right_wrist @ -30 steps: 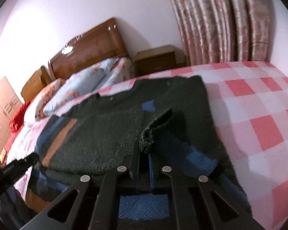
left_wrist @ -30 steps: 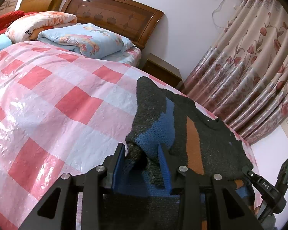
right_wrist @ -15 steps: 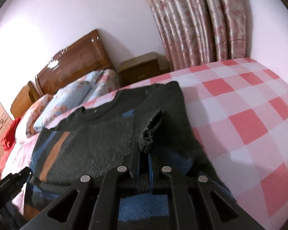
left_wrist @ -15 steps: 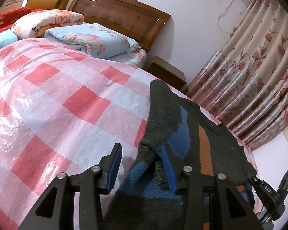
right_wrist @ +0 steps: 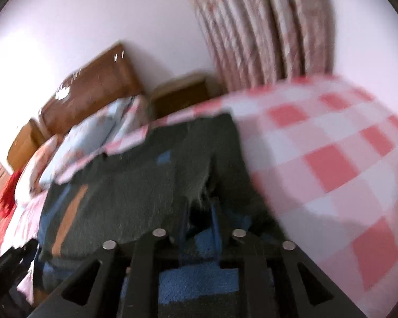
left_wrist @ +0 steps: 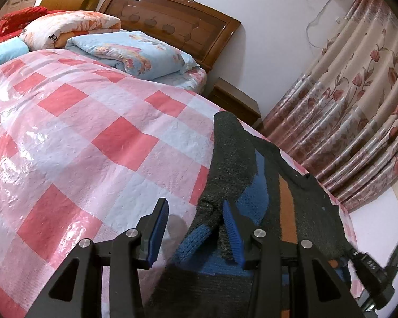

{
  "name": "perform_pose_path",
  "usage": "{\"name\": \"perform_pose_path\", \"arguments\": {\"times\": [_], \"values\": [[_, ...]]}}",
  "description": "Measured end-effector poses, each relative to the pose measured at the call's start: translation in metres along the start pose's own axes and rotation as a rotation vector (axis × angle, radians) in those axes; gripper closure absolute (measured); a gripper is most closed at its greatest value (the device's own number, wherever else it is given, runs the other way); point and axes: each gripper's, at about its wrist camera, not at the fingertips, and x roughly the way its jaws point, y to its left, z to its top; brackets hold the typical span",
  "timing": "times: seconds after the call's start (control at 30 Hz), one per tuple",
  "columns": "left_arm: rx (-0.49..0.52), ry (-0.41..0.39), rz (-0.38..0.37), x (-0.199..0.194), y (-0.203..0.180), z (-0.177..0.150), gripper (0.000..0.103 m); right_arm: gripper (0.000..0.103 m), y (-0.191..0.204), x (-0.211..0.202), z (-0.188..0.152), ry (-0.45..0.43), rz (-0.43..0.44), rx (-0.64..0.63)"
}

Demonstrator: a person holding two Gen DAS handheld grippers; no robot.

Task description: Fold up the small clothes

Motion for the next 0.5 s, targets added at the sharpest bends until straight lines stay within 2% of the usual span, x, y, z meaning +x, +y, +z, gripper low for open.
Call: {"name": "perform_pose_path", "arguments": {"times": [0.03,0.2,0.27,0.33,0.37,0.43,0.5], "values": [[0.002,0.000,-0.001,0.000,0.000,0.000,0.060,0.000,0.007,-0.008,0.000,-0.045,-0.017,-0.039],[0.006,0.000,0.002,0.000,-0.002,-0.001,0.060,0.000,0.070,-0.015,-0.005,-0.075,0.023,-0.369],[0.007,-0.005,-0.001,-0.001,-0.002,-0.001,0.060,0.000,0.089,0.001,-0.010,-0.012,-0.005,-0.478],[0.015,-0.029,-0.014,-0.007,-0.004,-0.002,0.060,0.000,0.088,0.021,-0.013,0.090,-0.043,-0.473],[0.028,-0.067,-0.021,-0.015,-0.006,-0.002,0.060,0.000,0.081,0.029,-0.012,0.145,-0.054,-0.442],[0.054,-0.101,-0.046,-0.025,-0.013,0.002,0.060,0.000,0.065,0.030,-0.004,0.157,-0.021,-0.363],[0.085,-0.093,-0.109,-0.026,-0.026,0.015,0.060,0.000,0.056,0.030,-0.001,0.166,0.031,-0.327]]}}
